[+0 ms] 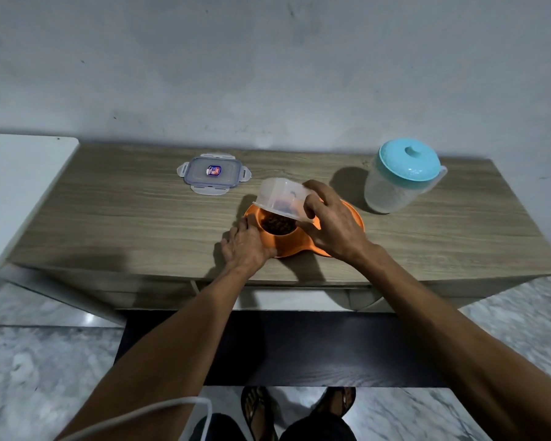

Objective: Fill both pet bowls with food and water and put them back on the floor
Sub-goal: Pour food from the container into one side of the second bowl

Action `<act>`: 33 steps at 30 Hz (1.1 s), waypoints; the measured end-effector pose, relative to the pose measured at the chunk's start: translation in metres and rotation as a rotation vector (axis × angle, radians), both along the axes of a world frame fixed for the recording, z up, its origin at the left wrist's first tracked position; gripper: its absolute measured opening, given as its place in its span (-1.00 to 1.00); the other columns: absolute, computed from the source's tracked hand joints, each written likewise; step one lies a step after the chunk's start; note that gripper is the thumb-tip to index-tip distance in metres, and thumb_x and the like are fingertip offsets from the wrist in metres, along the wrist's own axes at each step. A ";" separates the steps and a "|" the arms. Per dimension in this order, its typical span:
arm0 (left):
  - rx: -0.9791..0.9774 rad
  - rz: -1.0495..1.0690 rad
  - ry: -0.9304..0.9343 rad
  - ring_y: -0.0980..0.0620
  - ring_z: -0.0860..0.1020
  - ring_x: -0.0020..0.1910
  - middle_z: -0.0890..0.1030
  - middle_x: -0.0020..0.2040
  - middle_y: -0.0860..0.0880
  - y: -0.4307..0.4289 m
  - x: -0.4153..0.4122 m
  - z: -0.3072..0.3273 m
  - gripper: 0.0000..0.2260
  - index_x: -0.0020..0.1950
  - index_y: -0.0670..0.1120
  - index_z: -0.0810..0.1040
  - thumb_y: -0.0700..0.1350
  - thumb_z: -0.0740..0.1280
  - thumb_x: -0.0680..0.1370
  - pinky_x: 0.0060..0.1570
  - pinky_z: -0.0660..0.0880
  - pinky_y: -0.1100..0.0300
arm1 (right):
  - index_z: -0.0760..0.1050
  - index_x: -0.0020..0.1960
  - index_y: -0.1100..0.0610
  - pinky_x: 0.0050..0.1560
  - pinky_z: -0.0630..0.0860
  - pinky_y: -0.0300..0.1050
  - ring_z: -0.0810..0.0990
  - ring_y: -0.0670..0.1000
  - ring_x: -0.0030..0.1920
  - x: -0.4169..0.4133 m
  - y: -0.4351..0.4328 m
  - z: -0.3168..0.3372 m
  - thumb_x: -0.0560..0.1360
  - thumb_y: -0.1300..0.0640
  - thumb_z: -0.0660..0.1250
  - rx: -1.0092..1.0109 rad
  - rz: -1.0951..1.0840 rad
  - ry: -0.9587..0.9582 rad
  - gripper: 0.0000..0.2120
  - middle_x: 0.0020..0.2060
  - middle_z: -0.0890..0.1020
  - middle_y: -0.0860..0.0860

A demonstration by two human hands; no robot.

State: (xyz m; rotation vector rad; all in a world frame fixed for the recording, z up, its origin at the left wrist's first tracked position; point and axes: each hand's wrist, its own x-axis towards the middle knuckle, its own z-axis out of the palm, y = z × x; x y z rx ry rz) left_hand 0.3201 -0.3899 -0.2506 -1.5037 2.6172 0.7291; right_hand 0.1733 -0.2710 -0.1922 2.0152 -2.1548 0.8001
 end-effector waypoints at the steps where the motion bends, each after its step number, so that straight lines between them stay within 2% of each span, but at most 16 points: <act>1: 0.002 0.000 0.002 -0.19 0.28 0.48 0.29 0.51 -0.13 0.000 0.000 0.000 -0.04 0.56 -0.03 0.08 0.18 0.53 0.32 0.43 0.24 -0.18 | 0.29 -0.10 0.12 0.06 0.46 -0.08 0.51 0.30 0.24 0.001 0.000 0.001 0.41 0.24 0.48 -0.005 0.011 0.009 -0.66 0.29 0.48 0.28; 4: 0.010 -0.001 0.008 -0.20 0.27 0.48 0.29 0.51 -0.14 0.001 0.000 0.001 -0.02 0.57 -0.02 0.04 0.17 0.53 0.33 0.43 0.24 -0.18 | 0.26 -0.09 0.10 0.05 0.53 0.01 0.51 0.29 0.22 0.003 0.001 0.005 0.40 0.27 0.49 -0.026 0.035 0.051 -0.62 0.27 0.49 0.30; 9: -0.003 -0.005 -0.033 -0.21 0.31 0.45 0.35 0.47 -0.16 0.002 0.001 0.003 -0.05 0.56 -0.05 0.05 0.20 0.51 0.35 0.38 0.28 -0.17 | 0.29 -0.05 0.12 0.05 0.54 0.03 0.52 0.30 0.22 0.005 0.003 0.005 0.42 0.26 0.50 -0.048 0.054 0.126 -0.63 0.26 0.51 0.31; 14: 0.016 -0.007 -0.006 -0.21 0.28 0.47 0.30 0.51 -0.13 0.002 0.001 0.002 -0.01 0.57 -0.03 0.02 0.19 0.52 0.34 0.41 0.27 -0.18 | 0.41 -0.08 0.25 0.02 0.57 0.08 0.53 0.32 0.21 0.003 -0.001 0.002 0.40 0.28 0.51 0.003 0.039 0.186 -0.73 0.26 0.51 0.32; 16: 0.024 -0.002 0.006 -0.21 0.28 0.48 0.28 0.52 -0.12 0.001 0.001 0.002 0.02 0.58 -0.01 0.00 0.19 0.53 0.32 0.41 0.27 -0.18 | 0.40 -0.09 0.24 0.06 0.55 0.07 0.52 0.31 0.22 0.002 -0.001 0.000 0.39 0.28 0.50 0.005 0.033 0.153 -0.73 0.27 0.50 0.32; 19: 0.001 -0.003 0.004 -0.18 0.30 0.46 0.32 0.50 -0.11 0.001 0.001 0.002 0.00 0.56 -0.03 0.07 0.21 0.54 0.30 0.38 0.29 -0.16 | 0.37 -0.10 0.23 0.15 0.44 -0.06 0.48 0.26 0.27 -0.002 -0.003 0.001 0.40 0.25 0.48 -0.059 -0.043 -0.018 -0.73 0.30 0.47 0.28; 21: -0.021 -0.007 0.012 -0.17 0.32 0.45 0.32 0.50 -0.10 0.001 0.002 0.001 -0.01 0.55 -0.05 0.11 0.22 0.54 0.29 0.37 0.31 -0.15 | 0.39 -0.09 0.24 0.10 0.40 -0.20 0.51 0.19 0.22 -0.007 -0.010 0.003 0.40 0.22 0.49 -0.115 -0.142 -0.145 -0.73 0.27 0.48 0.23; 24: -0.024 -0.004 0.018 -0.16 0.31 0.46 0.31 0.50 -0.09 0.001 0.002 0.000 -0.01 0.55 -0.05 0.11 0.21 0.55 0.29 0.37 0.30 -0.16 | 0.40 -0.05 0.22 -0.05 0.55 -0.07 0.53 0.09 0.02 -0.015 -0.029 0.007 0.40 0.15 0.48 -0.197 -0.320 -0.379 -0.71 0.08 0.52 0.15; 27: -0.039 -0.007 0.009 -0.15 0.32 0.45 0.32 0.49 -0.09 0.000 0.002 -0.002 -0.02 0.55 -0.05 0.11 0.21 0.54 0.29 0.37 0.32 -0.15 | 0.40 0.04 0.19 -0.10 0.50 -0.20 0.52 0.07 0.01 -0.023 -0.055 0.011 0.45 0.11 0.46 -0.202 -0.485 -0.620 -0.69 -0.03 0.52 0.08; 28: -0.040 -0.007 0.008 -0.16 0.32 0.45 0.32 0.49 -0.09 0.000 0.002 -0.003 -0.02 0.55 -0.05 0.10 0.22 0.54 0.29 0.36 0.33 -0.16 | 0.40 0.08 0.18 -0.07 0.48 -0.17 0.53 0.07 0.04 -0.029 -0.065 0.009 0.46 0.08 0.44 -0.184 -0.542 -0.709 -0.68 0.00 0.52 0.07; 30: -0.038 -0.008 0.008 -0.16 0.33 0.45 0.33 0.49 -0.09 -0.001 0.001 -0.005 -0.01 0.55 -0.05 0.09 0.22 0.54 0.29 0.35 0.34 -0.17 | 0.39 0.10 0.10 0.07 0.55 0.03 0.57 0.13 0.06 -0.039 -0.085 0.002 0.47 0.04 0.42 -0.153 -0.644 -0.919 -0.69 0.05 0.54 0.06; 31: -0.039 -0.005 0.007 -0.16 0.32 0.45 0.32 0.49 -0.09 0.000 0.001 -0.006 0.00 0.55 -0.04 0.08 0.23 0.54 0.29 0.35 0.34 -0.18 | 0.38 0.07 0.07 0.11 0.58 0.13 0.59 0.16 0.05 -0.045 -0.095 -0.003 0.46 0.03 0.41 -0.145 -0.685 -1.006 -0.71 0.02 0.53 0.06; 33: -0.042 -0.001 -0.001 -0.16 0.31 0.46 0.31 0.50 -0.09 0.000 0.001 -0.007 0.00 0.56 -0.04 0.06 0.23 0.53 0.30 0.36 0.33 -0.19 | 0.38 0.03 0.07 0.11 0.60 0.18 0.58 0.16 0.04 -0.053 -0.109 -0.013 0.47 0.04 0.39 -0.102 -0.760 -1.098 -0.76 -0.04 0.52 0.05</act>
